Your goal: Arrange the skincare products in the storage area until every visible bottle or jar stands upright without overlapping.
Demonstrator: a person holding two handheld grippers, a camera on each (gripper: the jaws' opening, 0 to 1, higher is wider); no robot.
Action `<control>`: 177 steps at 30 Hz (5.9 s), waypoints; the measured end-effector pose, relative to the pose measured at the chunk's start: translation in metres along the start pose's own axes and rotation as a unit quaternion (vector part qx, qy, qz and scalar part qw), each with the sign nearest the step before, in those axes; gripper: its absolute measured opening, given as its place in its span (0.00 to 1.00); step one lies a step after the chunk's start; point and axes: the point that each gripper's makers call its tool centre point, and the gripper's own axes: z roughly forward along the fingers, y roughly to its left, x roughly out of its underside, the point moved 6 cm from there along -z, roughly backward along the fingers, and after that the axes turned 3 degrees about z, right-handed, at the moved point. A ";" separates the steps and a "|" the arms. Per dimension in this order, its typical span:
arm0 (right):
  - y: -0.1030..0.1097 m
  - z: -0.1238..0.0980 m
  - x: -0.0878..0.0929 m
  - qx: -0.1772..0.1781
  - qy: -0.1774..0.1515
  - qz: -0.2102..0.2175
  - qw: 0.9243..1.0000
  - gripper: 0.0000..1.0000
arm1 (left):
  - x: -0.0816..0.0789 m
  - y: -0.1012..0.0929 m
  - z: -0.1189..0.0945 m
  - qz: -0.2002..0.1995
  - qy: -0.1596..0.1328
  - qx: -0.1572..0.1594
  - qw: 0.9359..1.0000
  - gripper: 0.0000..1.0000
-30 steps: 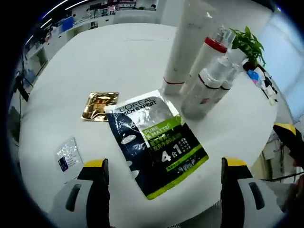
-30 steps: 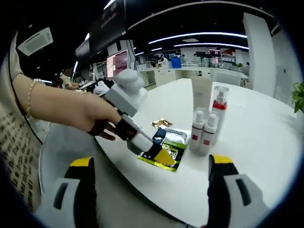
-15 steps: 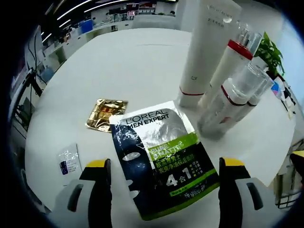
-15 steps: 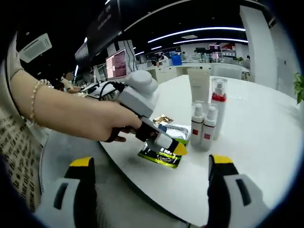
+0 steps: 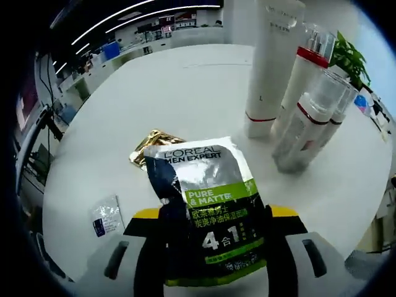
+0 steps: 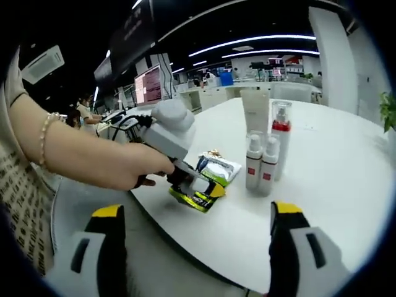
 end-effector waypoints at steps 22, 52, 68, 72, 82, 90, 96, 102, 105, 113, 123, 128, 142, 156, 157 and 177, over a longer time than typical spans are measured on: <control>-0.007 -0.010 -0.008 0.041 -0.018 0.070 0.997 0.72 | 0.003 0.022 -0.054 -0.135 -0.101 0.151 0.974 0.12; 0.045 0.024 -0.111 -0.097 -0.212 0.185 0.955 0.33 | -0.024 0.026 -0.173 0.097 -0.268 0.311 0.907 0.15; 0.064 0.007 -0.124 -0.157 -0.247 0.180 0.939 0.01 | -0.017 0.038 -0.183 0.068 -0.284 0.362 0.885 0.39; 0.063 0.000 -0.137 -0.183 -0.262 0.200 0.926 0.01 | -0.021 0.045 -0.187 0.056 -0.288 0.376 0.879 0.39; 0.068 -0.014 -0.155 -0.250 -0.279 0.233 0.897 0.01 | -0.039 0.053 -0.202 0.051 -0.296 0.429 0.852 0.35; 0.069 -0.016 -0.157 -0.258 -0.274 0.239 0.895 0.01 | -0.050 0.051 -0.201 0.062 -0.306 0.428 0.848 0.43; 0.074 -0.015 -0.160 -0.269 -0.271 0.237 0.893 0.01 | -0.042 0.032 -0.204 0.028 -0.266 0.529 0.805 0.36; 0.055 -0.018 -0.165 -0.239 -0.287 0.236 0.897 0.02 | -0.033 0.030 -0.222 -0.012 -0.264 0.601 0.754 0.00; 0.054 -0.015 -0.160 -0.233 -0.285 0.254 0.894 0.09 | -0.033 0.031 -0.229 -0.021 -0.271 0.613 0.742 0.00; 0.080 -0.002 -0.135 -0.300 -0.274 0.321 0.856 0.31 | -0.055 0.051 -0.240 -0.103 -0.330 0.615 0.709 0.00; 0.097 0.008 -0.127 -0.309 -0.276 0.329 0.849 0.02 | -0.056 0.068 -0.217 -0.128 -0.338 0.564 0.742 0.02; 0.096 0.009 -0.128 -0.314 -0.279 0.338 0.842 0.01 | -0.048 0.057 -0.209 -0.131 -0.323 0.568 0.745 0.13; 0.077 0.042 -0.090 -0.226 -0.172 0.309 0.908 0.43 | -0.025 0.048 -0.172 -0.189 -0.248 0.546 0.777 0.02; 0.051 0.044 -0.055 -0.141 -0.107 0.240 0.954 0.66 | -0.029 0.050 -0.118 -0.220 -0.188 0.518 0.805 0.02; 0.048 0.042 -0.054 -0.137 -0.104 0.240 0.955 0.67 | -0.030 0.048 -0.112 -0.220 -0.182 0.518 0.806 0.02; 0.012 0.016 -0.042 -0.050 -0.121 0.233 0.964 0.72 | -0.018 0.028 -0.019 -0.215 -0.094 0.472 0.850 0.02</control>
